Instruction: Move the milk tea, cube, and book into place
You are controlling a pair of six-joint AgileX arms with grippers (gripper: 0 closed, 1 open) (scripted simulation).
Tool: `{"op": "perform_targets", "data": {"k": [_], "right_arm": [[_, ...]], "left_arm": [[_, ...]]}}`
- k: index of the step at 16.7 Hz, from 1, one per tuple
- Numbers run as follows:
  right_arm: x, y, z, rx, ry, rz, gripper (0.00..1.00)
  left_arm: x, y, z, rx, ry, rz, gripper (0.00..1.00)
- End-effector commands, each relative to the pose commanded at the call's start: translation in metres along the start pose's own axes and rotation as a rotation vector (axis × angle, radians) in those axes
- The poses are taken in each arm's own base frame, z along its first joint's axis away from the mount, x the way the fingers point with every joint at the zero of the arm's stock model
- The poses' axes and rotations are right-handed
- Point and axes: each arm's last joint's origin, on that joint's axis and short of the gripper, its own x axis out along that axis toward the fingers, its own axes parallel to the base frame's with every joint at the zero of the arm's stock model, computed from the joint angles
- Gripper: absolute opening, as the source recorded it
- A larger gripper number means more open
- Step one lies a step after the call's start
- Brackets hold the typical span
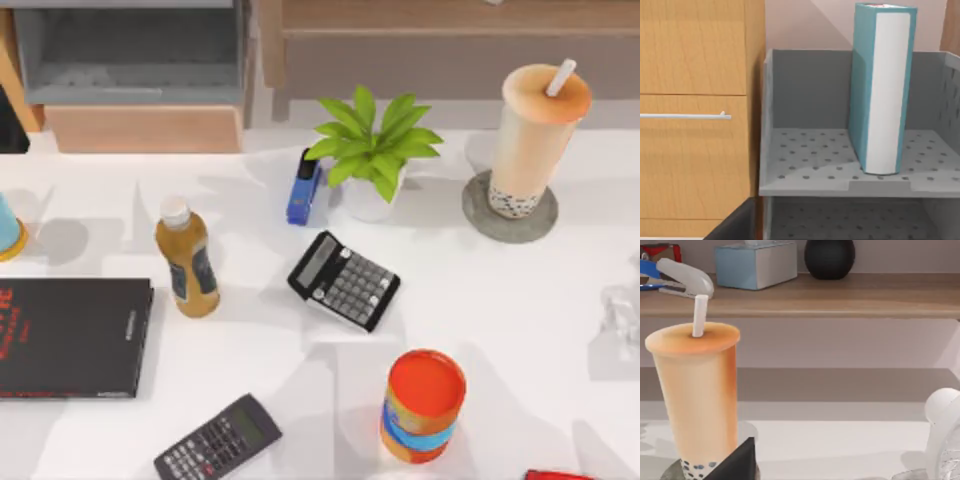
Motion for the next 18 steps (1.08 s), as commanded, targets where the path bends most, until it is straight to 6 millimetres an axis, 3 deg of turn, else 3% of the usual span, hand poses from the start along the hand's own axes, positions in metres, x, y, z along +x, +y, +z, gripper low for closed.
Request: {"op": "perform_targets", "data": {"k": [3, 5, 10, 14, 18], "right_arm": [[0.000, 0.000, 0.000, 0.000, 0.000, 0.000, 1.00], [0.000, 0.000, 0.000, 0.000, 0.000, 0.000, 1.00], [0.000, 0.000, 0.000, 0.000, 0.000, 0.000, 1.00], [0.000, 0.000, 0.000, 0.000, 0.000, 0.000, 1.00], [0.000, 0.000, 0.000, 0.000, 0.000, 0.000, 1.00]], "left_arm": [[0.065, -0.010, 0.017, -0.005, 0.013, 0.001, 1.00], [0.111, -0.019, 0.016, -0.007, 0.023, 0.003, 1.00], [0.207, -0.042, -0.020, -0.007, 0.045, 0.011, 1.00], [0.244, -0.054, -0.046, -0.007, 0.043, 0.015, 1.00], [0.249, -0.055, -0.049, -0.007, 0.042, 0.015, 1.00]]}}
